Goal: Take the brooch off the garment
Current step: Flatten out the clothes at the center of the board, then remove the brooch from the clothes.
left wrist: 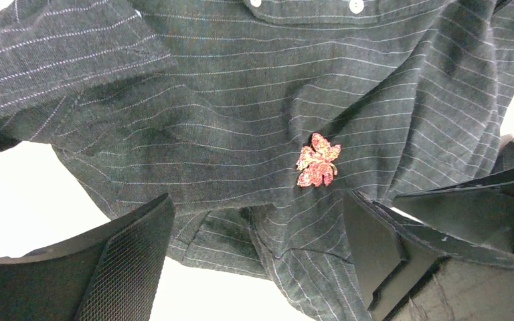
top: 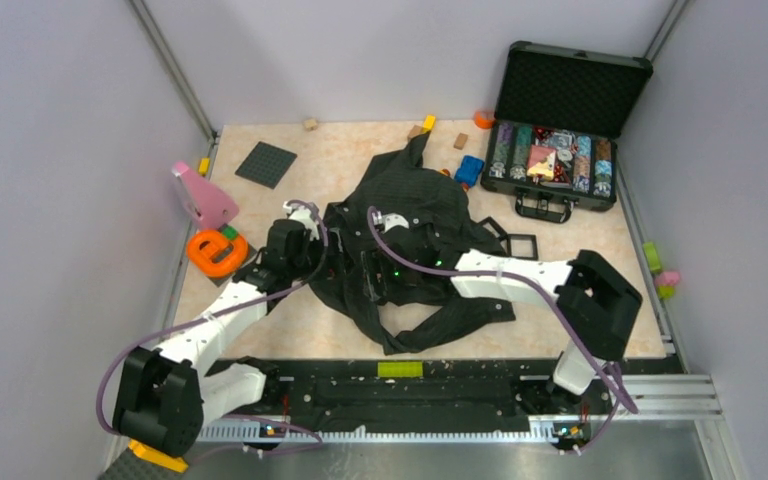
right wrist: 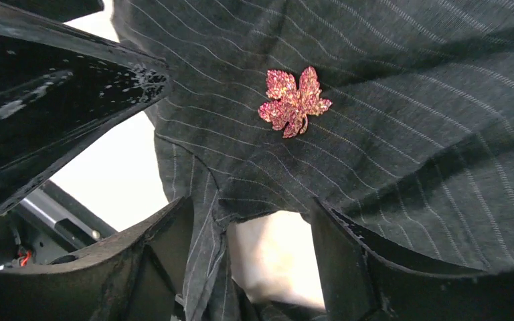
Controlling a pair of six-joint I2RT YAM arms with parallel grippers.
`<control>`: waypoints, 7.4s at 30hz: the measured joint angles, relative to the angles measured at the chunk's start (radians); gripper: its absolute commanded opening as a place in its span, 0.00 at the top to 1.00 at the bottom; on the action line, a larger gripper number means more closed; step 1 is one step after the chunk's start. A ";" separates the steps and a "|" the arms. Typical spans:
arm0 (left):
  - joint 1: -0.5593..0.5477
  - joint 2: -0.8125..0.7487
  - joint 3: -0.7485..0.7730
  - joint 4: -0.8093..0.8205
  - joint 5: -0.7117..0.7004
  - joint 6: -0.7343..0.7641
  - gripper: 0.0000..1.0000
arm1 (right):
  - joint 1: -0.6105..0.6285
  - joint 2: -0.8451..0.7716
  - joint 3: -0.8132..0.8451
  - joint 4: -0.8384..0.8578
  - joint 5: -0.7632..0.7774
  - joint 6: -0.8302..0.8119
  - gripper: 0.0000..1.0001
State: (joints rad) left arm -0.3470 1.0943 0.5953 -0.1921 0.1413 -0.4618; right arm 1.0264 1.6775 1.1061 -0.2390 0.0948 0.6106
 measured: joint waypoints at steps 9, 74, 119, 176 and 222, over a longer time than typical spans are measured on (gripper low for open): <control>0.000 0.145 -0.025 0.079 0.097 -0.004 0.17 | 0.012 0.043 -0.128 0.082 0.045 0.150 0.92; -0.148 0.212 -0.150 0.139 0.298 -0.050 0.85 | -0.106 0.040 -0.327 0.453 -0.296 0.294 0.73; -0.245 -0.417 -0.436 0.760 0.283 0.405 0.33 | -0.320 -0.449 -0.358 0.142 -0.440 0.912 1.00; -0.519 -0.196 -0.191 0.698 0.182 0.706 1.00 | -0.355 -0.916 -0.468 0.217 -0.438 -0.133 0.62; -0.518 -0.269 -0.264 0.735 0.302 0.433 0.03 | -0.276 -0.878 -0.581 0.521 -0.748 -0.869 1.00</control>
State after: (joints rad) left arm -0.8646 0.8253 0.3317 0.5430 0.4431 -0.0284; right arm 0.7502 0.7994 0.5255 0.2825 -0.6529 -0.2588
